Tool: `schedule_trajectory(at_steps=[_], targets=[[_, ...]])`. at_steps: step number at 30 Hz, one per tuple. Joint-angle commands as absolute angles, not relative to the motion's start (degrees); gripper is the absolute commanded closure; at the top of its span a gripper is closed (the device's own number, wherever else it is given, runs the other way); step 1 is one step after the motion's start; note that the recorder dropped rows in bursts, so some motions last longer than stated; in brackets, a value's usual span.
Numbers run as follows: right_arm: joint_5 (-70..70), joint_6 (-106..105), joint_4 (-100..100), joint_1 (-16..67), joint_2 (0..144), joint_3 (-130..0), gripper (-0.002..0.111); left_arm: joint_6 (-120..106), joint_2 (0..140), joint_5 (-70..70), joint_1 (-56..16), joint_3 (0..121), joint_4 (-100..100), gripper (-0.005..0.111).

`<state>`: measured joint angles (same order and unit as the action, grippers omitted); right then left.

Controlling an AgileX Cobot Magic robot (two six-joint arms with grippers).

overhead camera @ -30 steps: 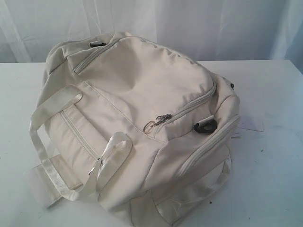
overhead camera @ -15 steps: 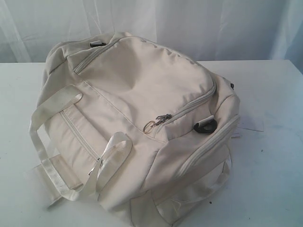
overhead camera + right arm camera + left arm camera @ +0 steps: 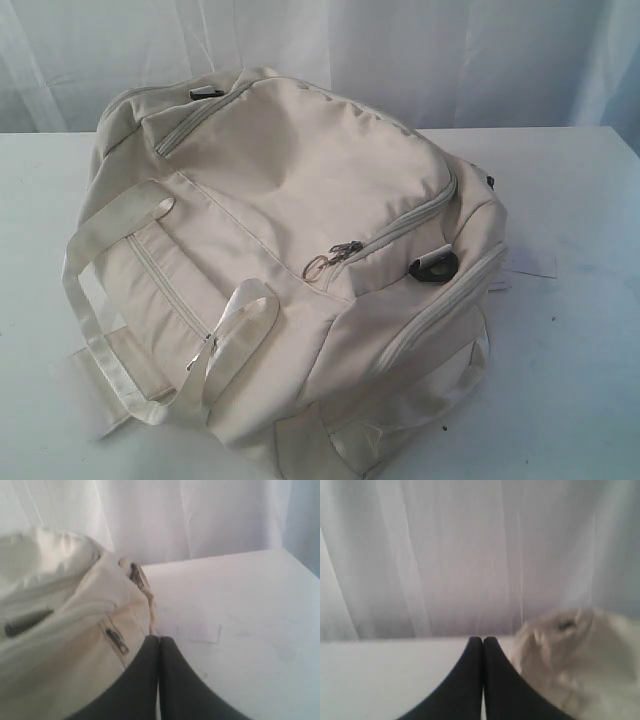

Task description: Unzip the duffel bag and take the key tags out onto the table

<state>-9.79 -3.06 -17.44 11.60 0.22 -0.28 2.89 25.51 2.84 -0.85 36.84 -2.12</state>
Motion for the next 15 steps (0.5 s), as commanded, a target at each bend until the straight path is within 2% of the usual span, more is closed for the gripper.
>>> schedule_trajectory(at_steps=[1,6,9,11,15], targets=[[3.67,-0.39,-28.19,11.91,0.0,0.0,0.108,-9.9,38.06,26.1,-3.27,44.96,-7.31,0.107],[21.73,11.56,-33.35,11.91,0.0,0.0,0.108,-40.09,49.39,38.96,-10.51,50.32,-28.35,0.107],[26.91,15.91,-32.53,11.91,0.0,-0.19,0.108,-51.47,53.89,41.61,-13.95,50.76,-39.19,0.107],[24.16,12.18,-30.48,11.91,0.0,-2.07,0.108,-56.17,56.41,42.15,-15.58,50.64,-45.23,0.107],[7.7,8.55,-29.04,11.91,6.03,-9.42,0.108,-64.34,60.33,44.06,-19.01,50.64,-55.23,0.107]])
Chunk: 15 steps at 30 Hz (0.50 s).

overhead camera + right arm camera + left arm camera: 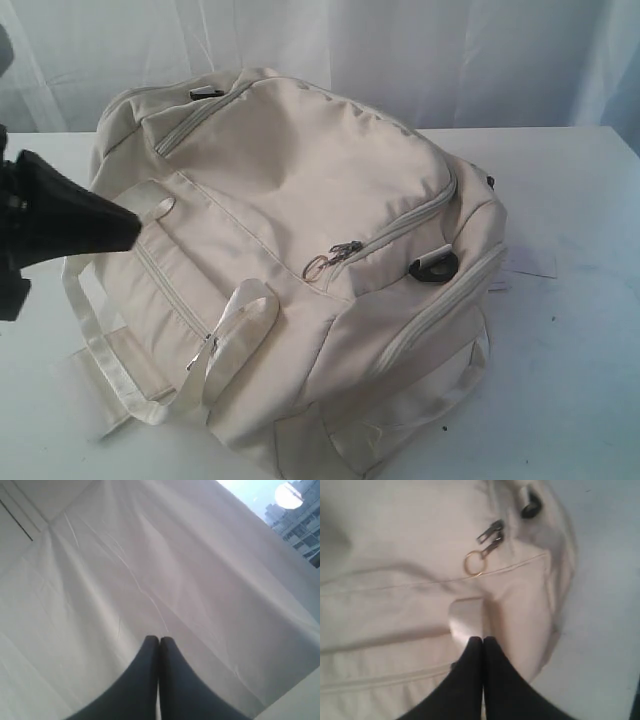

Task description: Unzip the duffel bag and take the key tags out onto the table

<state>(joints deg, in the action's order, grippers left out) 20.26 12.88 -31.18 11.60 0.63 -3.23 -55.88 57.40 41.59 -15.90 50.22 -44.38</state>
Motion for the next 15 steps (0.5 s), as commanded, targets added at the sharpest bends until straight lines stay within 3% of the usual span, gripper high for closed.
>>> schedule_trajectory(at_steps=[1,4,6,15], targets=[[4.96,7.1,-28.67,11.91,8.58,-11.7,0.108,-66.7,61.38,44.59,-20.27,50.64,-57.5,0.107],[-4.14,1.26,-28.41,11.91,20.29,-19.38,0.108,-74.09,64.46,44.75,-24.67,50.64,-59.55,0.105],[-11.83,-4.26,-28.41,11.91,29.08,-26.01,0.108,-78.39,66.33,44.5,-27.89,50.64,-59.36,0.098],[-37.57,-18.38,-28.41,11.91,56.91,-51.43,0.108,-86.02,74.45,27.31,-39.08,50.64,-59.52,0.034]])
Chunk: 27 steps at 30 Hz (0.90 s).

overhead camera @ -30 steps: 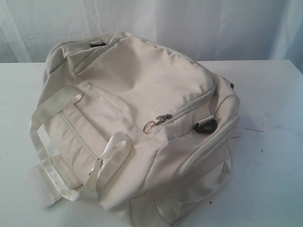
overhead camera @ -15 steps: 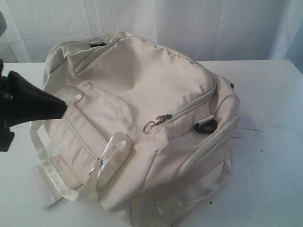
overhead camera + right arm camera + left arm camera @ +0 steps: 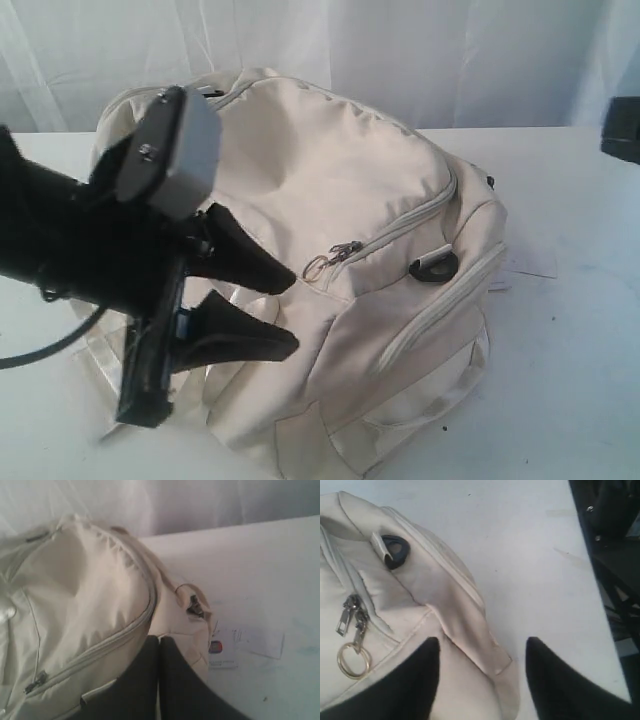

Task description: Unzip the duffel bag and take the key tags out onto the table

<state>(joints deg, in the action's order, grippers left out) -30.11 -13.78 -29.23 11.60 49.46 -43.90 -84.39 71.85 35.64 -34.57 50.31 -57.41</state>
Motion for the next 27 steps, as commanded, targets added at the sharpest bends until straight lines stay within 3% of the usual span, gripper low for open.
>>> schedule_trajectory(at_steps=[1,7,12,14,15,17,23,27], targets=[[-38.39,-18.97,-28.41,11.91,58.09,-52.54,0.108,-86.37,75.41,24.17,-40.66,50.64,-59.52,0.03],[-39.7,-20.8,-28.41,11.91,61.49,-55.16,0.108,-87.34,81.24,10.39,-48.48,50.75,-59.52,0.03],[-39.83,-21.54,-28.41,11.91,61.43,-55.23,0.108,-84.06,86.85,3.53,-50.94,50.75,-59.52,0.045],[-39.9,-22.1,-28.41,11.91,61.43,-55.23,0.108,-83.22,88.55,3.47,-50.94,50.75,-59.52,0.067],[-39.9,-22.1,-28.41,11.91,61.43,-55.23,0.108,-83.59,88.69,3.47,-50.94,50.75,-59.42,0.091],[-39.9,-22.09,-28.64,11.91,61.43,-55.23,0.108,-83.98,87.33,3.32,-50.63,50.75,-58.66,0.106],[-42.71,-25.59,-32.16,13.51,61.43,-55.28,0.108,-78.74,79.58,16.35,-47.91,45.05,-44.38,0.107],[-46.44,-26.87,-32.46,19.46,63.42,-56.34,0.108,-59.98,71.38,22.7,-45.63,42.79,-23.01,0.107]])
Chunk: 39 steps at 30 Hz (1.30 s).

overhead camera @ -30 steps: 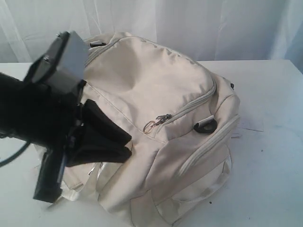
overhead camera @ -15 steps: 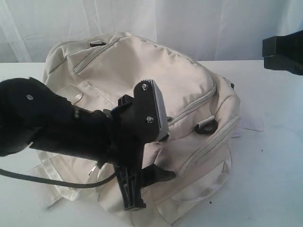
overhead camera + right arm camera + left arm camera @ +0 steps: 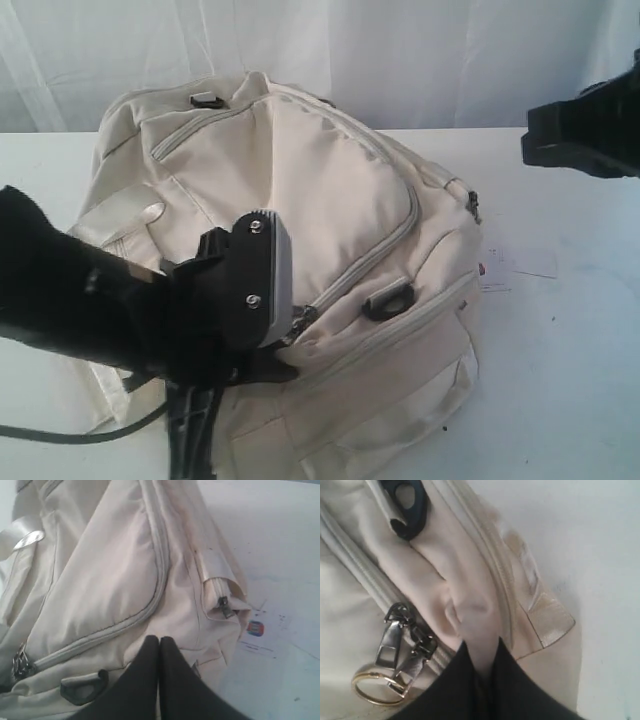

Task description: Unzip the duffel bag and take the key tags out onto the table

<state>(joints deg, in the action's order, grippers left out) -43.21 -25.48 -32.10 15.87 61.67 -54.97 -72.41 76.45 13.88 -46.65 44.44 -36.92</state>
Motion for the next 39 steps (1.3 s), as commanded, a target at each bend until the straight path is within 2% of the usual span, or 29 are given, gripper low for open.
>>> schedule_trajectory(at_steps=[1,12,14,16,19,21,22,23,24,26,29,33,35,39], targets=[[-48.55,-26.87,-32.46,20.63,65.08,-57.88,0.108,-56.2,69.2,23.89,-45.34,42.79,-18.96,0.107],[-56.29,-30.62,-34.95,32.98,75.81,-69.73,0.108,-51.12,66.49,31.07,-45.11,42.79,-17.77,0.106],[-56.29,-32.38,-34.95,35.84,77.79,-70.44,0.108,-50.44,66.37,31.07,-45.11,42.79,-18.01,0.1],[-56.06,-33.64,-34.71,37.78,79.66,-70.82,0.107,-50.28,66.27,30.83,-45.11,42.79,-18.66,0.086],[-55.25,-34.77,-33.38,39.37,81.88,-70.91,0.1,-50.18,66.13,30.72,-45.11,42.79,-19.17,0.056],[-54.34,-34.86,-32.63,40.09,82.68,-70.91,0.092,-49.52,65.69,30.72,-45.11,42.79,-19.17,0.036],[-53.92,-35.36,-32.63,40.38,82.92,-70.91,0.089,-49.21,65.26,30.72,-45.11,42.93,-19.17,0.03],[-52.95,-38.45,-32.63,41.62,83.04,-70.91,0.08,-49.02,64.11,31.86,-45.11,43.86,-19.17,0.027],[-51.48,-41.61,-32.63,43.1,83.12,-70.91,0.071,-46.0,62.56,32.69,-45.11,45.07,-16.99,0.028],[-48.88,-43.59,-31.17,45.59,83.16,-70.91,0.063,-39.21,60.46,36.02,-45.11,46.47,-10.21,0.032],[-47.89,-43.33,-25.31,49.11,84.67,-70.91,0.062,-28.11,59.4,41.79,-45.11,46.45,-0.99,0.04],[-44.63,-36.59,-9.91,54.96,88.82,-70.91,0.055,-24.0,59.4,39.27,-45.11,44.18,1.98,0.059],[-43.72,-35.28,-6.61,56.23,90.25,-70.91,0.052,-24.0,59.4,38.25,-45.11,43.19,2.07,0.064],[-39.39,-32.68,-6.75,56.6,91.5,-70.91,0.052,-24.0,59.4,37.48,-45.11,41.95,2.07,0.064]])
